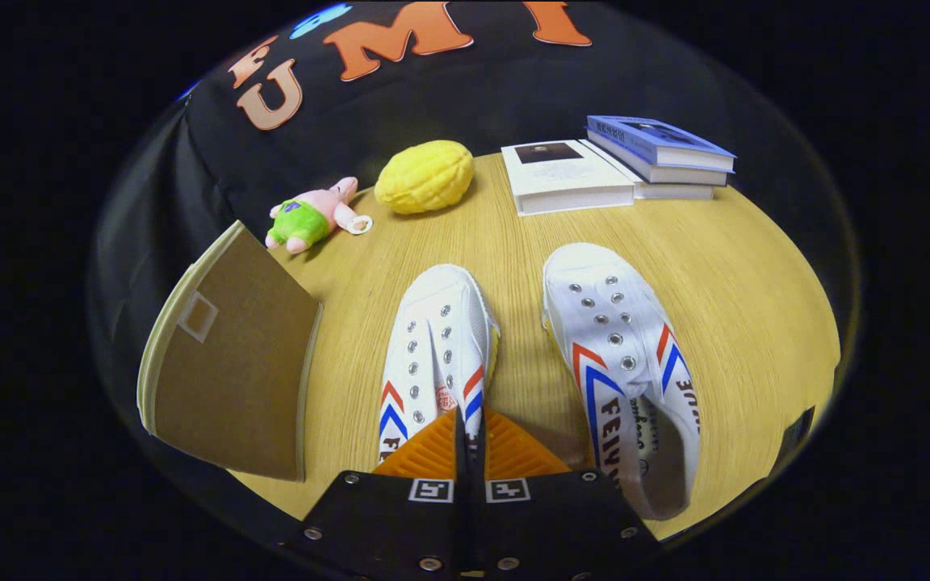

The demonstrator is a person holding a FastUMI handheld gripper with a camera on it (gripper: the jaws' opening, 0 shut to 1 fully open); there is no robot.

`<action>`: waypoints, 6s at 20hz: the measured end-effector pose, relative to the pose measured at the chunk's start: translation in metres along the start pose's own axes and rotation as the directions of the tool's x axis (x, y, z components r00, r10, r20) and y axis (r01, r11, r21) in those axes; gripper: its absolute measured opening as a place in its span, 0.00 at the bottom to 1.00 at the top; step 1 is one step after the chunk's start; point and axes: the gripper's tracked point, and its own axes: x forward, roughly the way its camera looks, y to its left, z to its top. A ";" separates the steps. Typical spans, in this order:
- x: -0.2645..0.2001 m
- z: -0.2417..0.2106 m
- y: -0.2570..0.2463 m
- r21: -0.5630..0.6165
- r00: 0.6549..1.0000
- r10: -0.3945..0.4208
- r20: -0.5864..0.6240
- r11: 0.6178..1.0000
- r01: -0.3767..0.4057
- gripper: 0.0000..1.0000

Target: Open the storage box then place both shoes into the box .Put the left shoe in first, then the right shoe, with the right side of both shoes facing outward in a uniform manner.

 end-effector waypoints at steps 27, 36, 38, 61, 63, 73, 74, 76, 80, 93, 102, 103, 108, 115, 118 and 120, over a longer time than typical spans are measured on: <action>-0.067 0.069 0.311 0.056 0.896 0.444 0.010 0.894 -0.444 0.00; -0.043 0.055 0.312 -0.029 0.919 0.393 -0.001 0.919 -0.393 0.00; -0.039 0.063 0.310 -0.067 0.925 0.380 0.023 0.924 -0.378 0.00; -0.054 0.145 0.194 -0.070 0.962 0.188 0.196 0.982 -0.177 0.98; -0.049 0.143 0.145 -0.057 0.974 0.108 0.200 0.994 -0.098 0.98; -0.064 0.099 -0.047 -0.043 0.961 -0.201 0.189 0.976 0.213 0.98; -0.067 0.093 -0.059 -0.042 0.958 -0.214 0.189 0.973 0.225 0.99; -0.069 0.079 -0.083 -0.037 0.951 -0.245 0.187 0.966 0.256 0.99; -0.069 0.053 -0.114 0.018 0.949 -0.283 0.141 0.959 0.284 0.99; -0.017 0.004 -0.137 0.073 0.968 -0.250 -0.036 0.965 0.252 0.53; -0.007 0.007 -0.138 0.026 0.974 -0.227 -0.022 0.973 0.228 0.19; -0.008 0.009 -0.139 0.045 0.971 -0.238 -0.010 0.970 0.238 0.10; -0.032 0.026 -0.135 0.159 0.973 -0.231 0.023 0.961 0.225 0.00; -0.047 0.076 -0.094 0.152 0.981 -0.182 0.070 0.974 0.170 0.00; -0.060 0.093 -0.063 0.121 0.984 -0.154 0.091 0.982 0.142 0.00; -0.068 0.103 -0.037 0.104 0.986 -0.128 0.109 0.988 0.116 0.00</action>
